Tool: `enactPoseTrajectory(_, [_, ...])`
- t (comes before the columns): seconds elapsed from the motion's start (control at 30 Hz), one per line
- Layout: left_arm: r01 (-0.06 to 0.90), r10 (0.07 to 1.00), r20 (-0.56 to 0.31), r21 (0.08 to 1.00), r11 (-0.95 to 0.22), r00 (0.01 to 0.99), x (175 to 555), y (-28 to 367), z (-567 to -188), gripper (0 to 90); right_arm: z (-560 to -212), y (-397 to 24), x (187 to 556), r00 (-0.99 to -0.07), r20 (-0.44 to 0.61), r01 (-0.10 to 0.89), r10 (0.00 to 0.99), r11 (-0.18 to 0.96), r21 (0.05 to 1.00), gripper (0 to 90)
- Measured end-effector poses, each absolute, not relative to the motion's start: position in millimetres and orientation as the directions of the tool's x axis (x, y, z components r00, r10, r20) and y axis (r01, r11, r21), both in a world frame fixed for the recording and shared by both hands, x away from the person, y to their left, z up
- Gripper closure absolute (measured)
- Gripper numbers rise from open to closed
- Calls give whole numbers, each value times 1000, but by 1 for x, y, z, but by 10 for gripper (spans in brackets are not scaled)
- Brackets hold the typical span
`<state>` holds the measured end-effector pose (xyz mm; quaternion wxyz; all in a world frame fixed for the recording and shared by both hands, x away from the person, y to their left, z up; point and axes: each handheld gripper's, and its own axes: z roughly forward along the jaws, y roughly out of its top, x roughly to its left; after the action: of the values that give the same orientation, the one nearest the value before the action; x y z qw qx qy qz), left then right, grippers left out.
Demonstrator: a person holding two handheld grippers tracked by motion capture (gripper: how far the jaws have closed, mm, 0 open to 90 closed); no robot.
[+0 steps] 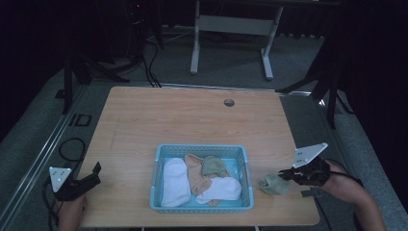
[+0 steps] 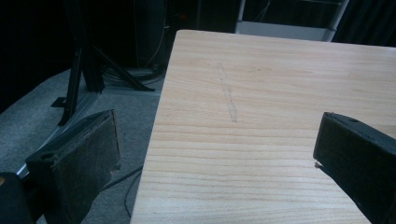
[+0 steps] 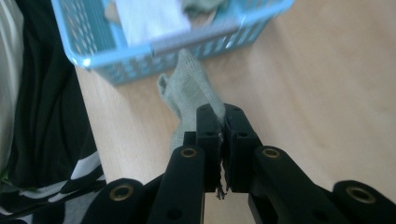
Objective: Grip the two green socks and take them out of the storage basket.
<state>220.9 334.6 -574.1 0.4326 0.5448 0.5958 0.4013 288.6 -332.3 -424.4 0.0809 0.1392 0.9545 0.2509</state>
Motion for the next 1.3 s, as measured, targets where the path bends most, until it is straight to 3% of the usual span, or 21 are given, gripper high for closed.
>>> enactPoseTrajectory(0.1, [303,996,-77,949,84,-33,221,335,-574,7,-453,-332,292,-950,-35,256,309,842,475,862])
enactPoseTrajectory(0.5, [303,996,-78,949,85,-33,221,334,-574,7,-496,-334,297,-939,51,330,341,845,421,823])
enactPoseTrajectory(0.63, [305,996,-78,949,84,-33,221,335,-574,7,-487,-336,300,-937,19,323,348,846,423,695])
enactPoseTrajectory(0.8, [304,996,-77,949,84,-33,221,334,-574,7,-466,-334,303,-937,-22,306,348,851,427,608])
enactPoseTrajectory(1.1, [303,996,-78,949,84,-33,221,335,-574,7,-438,-310,313,-950,-33,270,310,872,409,546])
enactPoseTrajectory(1.3, [303,996,-78,949,84,-31,221,335,-574,7,-429,-286,317,-965,-59,212,256,891,401,566])
